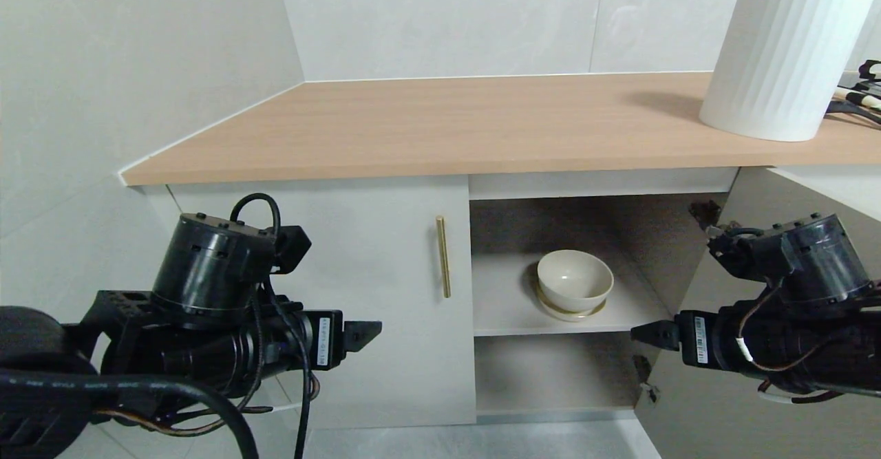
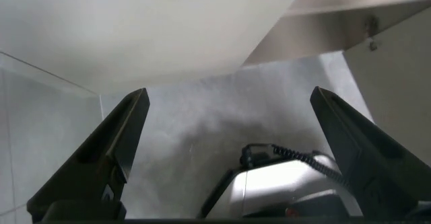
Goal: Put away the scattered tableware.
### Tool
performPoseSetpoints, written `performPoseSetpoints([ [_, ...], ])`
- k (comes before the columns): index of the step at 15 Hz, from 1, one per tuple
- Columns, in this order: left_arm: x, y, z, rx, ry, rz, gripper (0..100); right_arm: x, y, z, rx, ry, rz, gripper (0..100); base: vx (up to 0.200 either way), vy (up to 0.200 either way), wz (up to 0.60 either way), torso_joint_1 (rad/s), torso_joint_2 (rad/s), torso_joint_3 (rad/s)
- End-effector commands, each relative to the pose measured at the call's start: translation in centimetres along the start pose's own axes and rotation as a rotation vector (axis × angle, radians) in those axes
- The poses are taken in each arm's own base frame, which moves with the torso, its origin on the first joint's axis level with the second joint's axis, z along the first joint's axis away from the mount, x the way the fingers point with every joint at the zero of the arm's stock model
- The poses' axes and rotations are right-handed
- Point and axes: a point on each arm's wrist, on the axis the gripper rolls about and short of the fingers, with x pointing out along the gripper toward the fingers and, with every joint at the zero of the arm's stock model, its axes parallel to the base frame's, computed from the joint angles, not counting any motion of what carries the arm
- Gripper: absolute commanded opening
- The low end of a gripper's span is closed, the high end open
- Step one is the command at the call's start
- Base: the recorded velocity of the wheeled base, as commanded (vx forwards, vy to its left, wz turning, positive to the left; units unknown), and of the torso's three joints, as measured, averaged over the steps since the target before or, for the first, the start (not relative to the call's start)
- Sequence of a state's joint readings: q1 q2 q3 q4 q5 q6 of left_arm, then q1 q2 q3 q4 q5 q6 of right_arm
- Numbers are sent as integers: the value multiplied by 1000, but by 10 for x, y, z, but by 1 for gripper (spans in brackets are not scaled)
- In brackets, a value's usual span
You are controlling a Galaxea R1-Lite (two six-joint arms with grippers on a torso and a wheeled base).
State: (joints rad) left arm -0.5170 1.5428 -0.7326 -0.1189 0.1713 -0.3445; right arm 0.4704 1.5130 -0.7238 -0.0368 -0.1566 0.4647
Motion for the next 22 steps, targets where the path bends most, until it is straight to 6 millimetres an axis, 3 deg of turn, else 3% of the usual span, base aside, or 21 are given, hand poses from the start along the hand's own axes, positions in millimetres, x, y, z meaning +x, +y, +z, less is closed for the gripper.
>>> performPoseSetpoints([
  [1, -4, 0, 1, -3, -12, -4, 100, 1, 1, -1, -7, 5, 3, 100, -200, 0, 0, 12, 7, 2],
  [18, -2, 1, -2, -2, 0, 1, 100, 11, -1, -9, -9, 54, -22, 100, -200, 0, 0, 2, 2, 3],
  [22, -4, 2, -3, -1, -2, 2, 100, -12, -11, -20, -2, 29, -7, 100, -100, 0, 0, 2, 1, 1],
])
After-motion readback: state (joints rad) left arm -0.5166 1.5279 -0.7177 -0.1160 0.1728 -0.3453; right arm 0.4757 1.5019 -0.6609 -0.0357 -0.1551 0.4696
